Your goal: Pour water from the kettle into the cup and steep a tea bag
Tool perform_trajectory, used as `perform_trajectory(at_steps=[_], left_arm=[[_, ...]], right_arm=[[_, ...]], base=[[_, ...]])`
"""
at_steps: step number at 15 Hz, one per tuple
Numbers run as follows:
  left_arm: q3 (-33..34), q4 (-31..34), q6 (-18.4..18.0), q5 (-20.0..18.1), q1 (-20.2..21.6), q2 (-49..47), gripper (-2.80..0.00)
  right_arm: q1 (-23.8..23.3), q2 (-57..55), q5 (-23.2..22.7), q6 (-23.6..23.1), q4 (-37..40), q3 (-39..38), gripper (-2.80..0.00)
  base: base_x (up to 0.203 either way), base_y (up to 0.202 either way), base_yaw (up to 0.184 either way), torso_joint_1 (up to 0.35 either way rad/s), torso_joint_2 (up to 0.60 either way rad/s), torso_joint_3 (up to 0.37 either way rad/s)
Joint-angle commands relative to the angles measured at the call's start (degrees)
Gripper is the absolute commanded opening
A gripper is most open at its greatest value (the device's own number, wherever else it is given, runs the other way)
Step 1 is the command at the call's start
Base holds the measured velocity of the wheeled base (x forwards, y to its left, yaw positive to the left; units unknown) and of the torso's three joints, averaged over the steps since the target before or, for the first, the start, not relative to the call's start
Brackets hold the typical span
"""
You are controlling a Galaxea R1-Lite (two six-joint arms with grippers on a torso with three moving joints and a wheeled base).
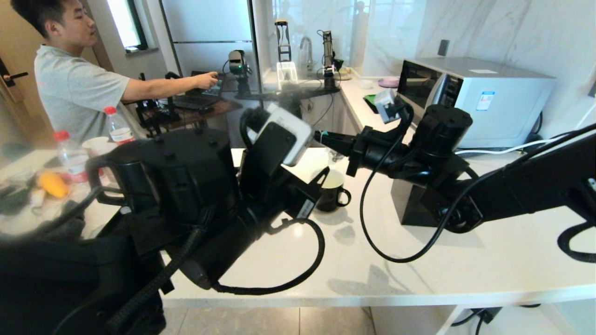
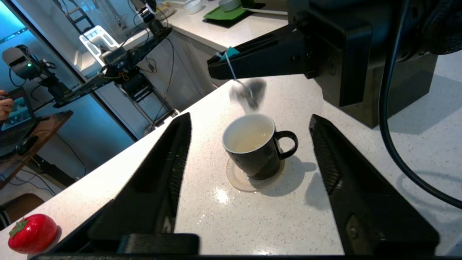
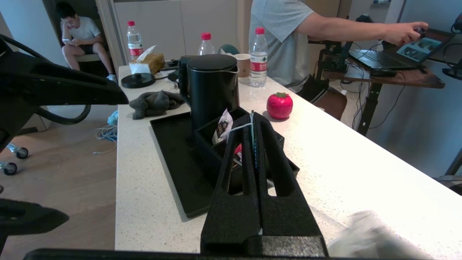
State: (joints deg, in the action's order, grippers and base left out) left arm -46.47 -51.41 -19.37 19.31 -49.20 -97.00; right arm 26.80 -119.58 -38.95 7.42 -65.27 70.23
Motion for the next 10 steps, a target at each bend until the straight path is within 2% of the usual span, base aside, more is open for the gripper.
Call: perform_trajectory(at_steps=[1, 5, 6, 10], left_arm=[[0.5, -0.4, 0.5, 0.1, 0.6, 0.1, 0.00], [1.1, -0.4, 1.1, 0.1, 3.2, 0.4, 0.00], [1.1, -0.4, 1.0, 0.1, 3.9, 0.5, -2.80], [3.8, -0.3, 1.1, 0.1, 6.0, 2.7, -2.80]], right_arm=[[-0.4, 0.1, -0.3, 0.1, -0.4, 0.0, -2.80], [-1.9, 0.4, -0.3, 0.1, -0.3, -0.1, -2.80], [-2.0, 0.6, -0.3, 0.1, -0.3, -0.3, -2.80], [-2.0, 1.3, -0.3, 0.1, 0.0, -0.5, -2.80]], base=[[0.000, 0.000, 0.000, 0.000, 0.00, 0.000], [0.000, 0.000, 0.000, 0.000, 0.00, 0.000], [0.000, 0.000, 0.000, 0.000, 0.00, 0.000], [0.000, 0.000, 0.000, 0.000, 0.00, 0.000]])
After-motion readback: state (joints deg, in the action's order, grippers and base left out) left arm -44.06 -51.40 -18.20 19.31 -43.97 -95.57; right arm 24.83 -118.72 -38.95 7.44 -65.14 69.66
